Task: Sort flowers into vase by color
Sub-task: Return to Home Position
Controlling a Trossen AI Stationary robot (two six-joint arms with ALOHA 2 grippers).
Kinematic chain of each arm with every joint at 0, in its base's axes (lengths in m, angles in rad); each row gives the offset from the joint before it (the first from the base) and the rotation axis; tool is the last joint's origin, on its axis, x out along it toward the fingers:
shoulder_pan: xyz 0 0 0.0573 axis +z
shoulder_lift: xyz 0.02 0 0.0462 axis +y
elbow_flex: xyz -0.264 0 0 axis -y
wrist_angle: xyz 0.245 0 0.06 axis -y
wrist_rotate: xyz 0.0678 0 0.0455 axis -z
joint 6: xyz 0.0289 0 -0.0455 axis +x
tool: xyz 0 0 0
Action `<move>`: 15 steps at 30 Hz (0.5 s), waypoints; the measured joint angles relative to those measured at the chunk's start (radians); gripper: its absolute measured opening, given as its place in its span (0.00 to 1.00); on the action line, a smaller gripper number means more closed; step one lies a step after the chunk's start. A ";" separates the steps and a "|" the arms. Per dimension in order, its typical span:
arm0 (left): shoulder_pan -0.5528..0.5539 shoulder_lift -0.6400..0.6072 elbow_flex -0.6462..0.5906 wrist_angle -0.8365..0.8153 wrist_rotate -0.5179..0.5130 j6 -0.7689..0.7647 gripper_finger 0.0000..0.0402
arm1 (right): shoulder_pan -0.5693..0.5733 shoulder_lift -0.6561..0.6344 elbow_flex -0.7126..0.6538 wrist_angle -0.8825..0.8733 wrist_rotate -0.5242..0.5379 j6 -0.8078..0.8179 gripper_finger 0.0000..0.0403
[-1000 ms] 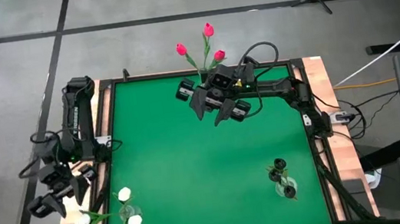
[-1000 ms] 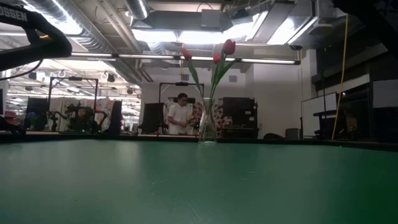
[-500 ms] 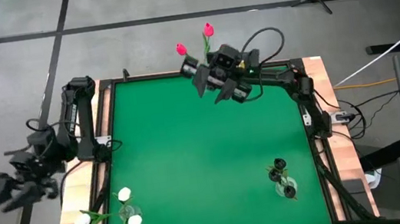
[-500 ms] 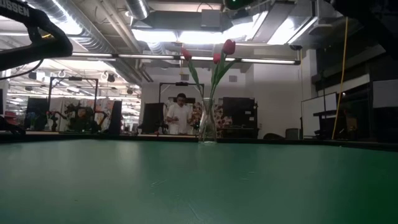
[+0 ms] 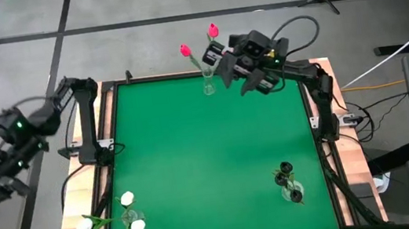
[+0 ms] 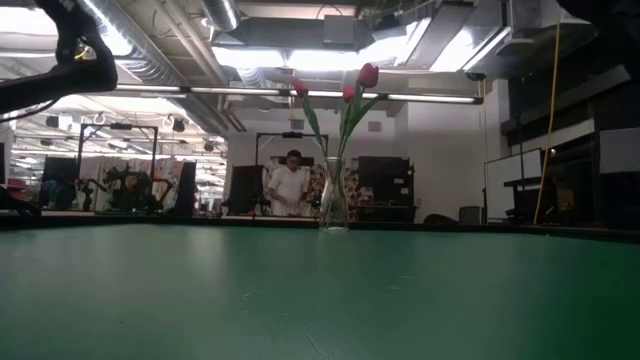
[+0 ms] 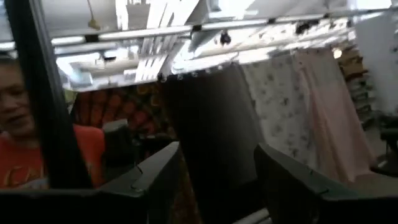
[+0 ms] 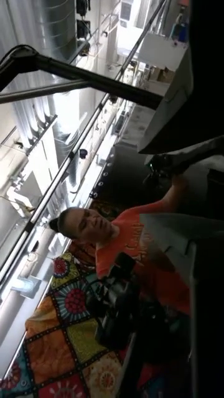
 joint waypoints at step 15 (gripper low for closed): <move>-0.041 0.123 -0.015 0.260 -0.545 0.094 0.51 | 0.003 -0.087 0.000 0.000 -0.039 0.093 0.41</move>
